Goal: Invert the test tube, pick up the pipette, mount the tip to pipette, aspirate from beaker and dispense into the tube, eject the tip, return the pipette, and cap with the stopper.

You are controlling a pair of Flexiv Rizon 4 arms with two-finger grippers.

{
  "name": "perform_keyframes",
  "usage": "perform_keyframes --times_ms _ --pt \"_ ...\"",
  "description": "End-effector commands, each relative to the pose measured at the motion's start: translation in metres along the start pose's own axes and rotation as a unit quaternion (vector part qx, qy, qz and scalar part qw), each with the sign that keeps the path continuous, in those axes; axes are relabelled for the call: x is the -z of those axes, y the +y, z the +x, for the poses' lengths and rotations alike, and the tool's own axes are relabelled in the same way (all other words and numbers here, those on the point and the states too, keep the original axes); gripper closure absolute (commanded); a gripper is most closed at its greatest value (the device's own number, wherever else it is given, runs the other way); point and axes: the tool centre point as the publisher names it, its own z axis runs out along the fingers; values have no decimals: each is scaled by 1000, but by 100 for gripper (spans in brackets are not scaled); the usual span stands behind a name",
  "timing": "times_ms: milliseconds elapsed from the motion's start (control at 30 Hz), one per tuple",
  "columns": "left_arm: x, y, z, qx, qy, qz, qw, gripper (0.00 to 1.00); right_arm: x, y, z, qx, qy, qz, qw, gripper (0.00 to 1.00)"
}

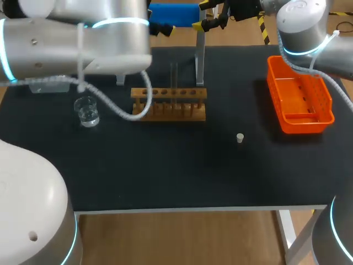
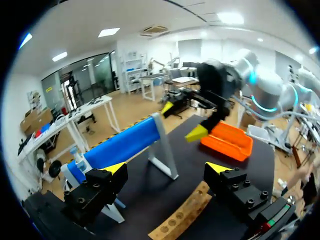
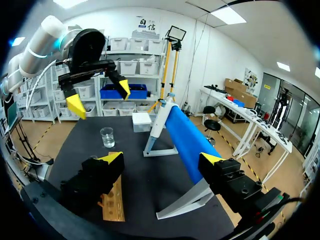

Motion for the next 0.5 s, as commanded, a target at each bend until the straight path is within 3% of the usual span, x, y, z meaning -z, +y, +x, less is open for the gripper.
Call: perform_keyframes --times_ms 33,300,500 --pt "27 15 14 -63 106 112 986 0 1 1 -1 0 2 2 1000 0" --pt "19 32 39 -90 162 117 976 0 1 1 -1 0 2 2 1000 0" --pt "4 46 49 -88 181 96 975 0 1 1 -1 0 2 2 1000 0"
